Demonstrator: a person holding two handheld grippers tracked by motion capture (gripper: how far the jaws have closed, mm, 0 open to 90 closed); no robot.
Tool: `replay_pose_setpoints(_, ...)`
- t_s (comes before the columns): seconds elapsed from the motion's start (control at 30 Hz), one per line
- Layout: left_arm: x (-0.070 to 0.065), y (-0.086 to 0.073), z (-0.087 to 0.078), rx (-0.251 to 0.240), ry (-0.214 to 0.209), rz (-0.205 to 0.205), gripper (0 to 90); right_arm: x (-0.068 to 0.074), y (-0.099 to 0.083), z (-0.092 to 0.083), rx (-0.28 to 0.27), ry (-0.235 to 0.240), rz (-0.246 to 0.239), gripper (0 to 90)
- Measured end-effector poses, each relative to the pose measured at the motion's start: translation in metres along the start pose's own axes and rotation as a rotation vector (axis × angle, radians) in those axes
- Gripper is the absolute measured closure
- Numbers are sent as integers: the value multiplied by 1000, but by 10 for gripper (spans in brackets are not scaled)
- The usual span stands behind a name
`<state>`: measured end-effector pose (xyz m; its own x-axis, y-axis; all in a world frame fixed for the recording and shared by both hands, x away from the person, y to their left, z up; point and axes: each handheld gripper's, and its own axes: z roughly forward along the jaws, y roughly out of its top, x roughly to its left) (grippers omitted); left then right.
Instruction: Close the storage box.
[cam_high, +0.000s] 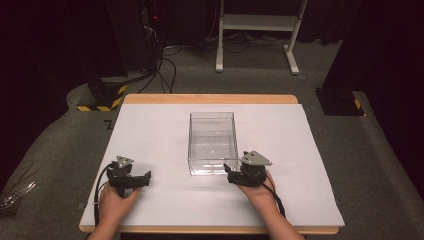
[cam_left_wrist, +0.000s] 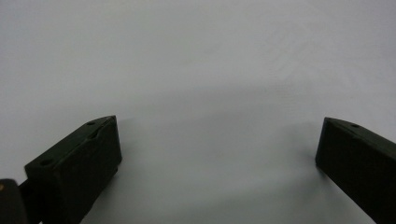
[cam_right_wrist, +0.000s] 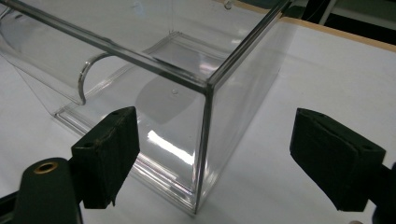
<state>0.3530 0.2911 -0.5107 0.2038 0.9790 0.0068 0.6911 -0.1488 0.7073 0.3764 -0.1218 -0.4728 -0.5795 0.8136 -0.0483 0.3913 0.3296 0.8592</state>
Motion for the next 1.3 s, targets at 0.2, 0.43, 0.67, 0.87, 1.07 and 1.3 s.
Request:
replay_pose_setpoints(0.2,0,0,0,0,0,0,5,-2,3,5,-1,-15,3,158)
replay_pose_setpoints(0.43,0,0,0,0,0,0,5,-4,5,10,-5,-22,19,163)
replay_pose_setpoints(0.67,0,0,0,0,0,0,5,-5,6,13,-1,-23,15,154)
replay_pose_setpoints(0.87,0,0,0,0,0,0,5,-5,6,12,6,-19,20,162)
replay_pose_setpoints(1.07,0,0,0,-1,0,0,5,-6,7,10,23,-3,18,210)
replay_pose_setpoints(1.3,0,0,0,0,1,0,5,-7,6,4,21,1,19,210)
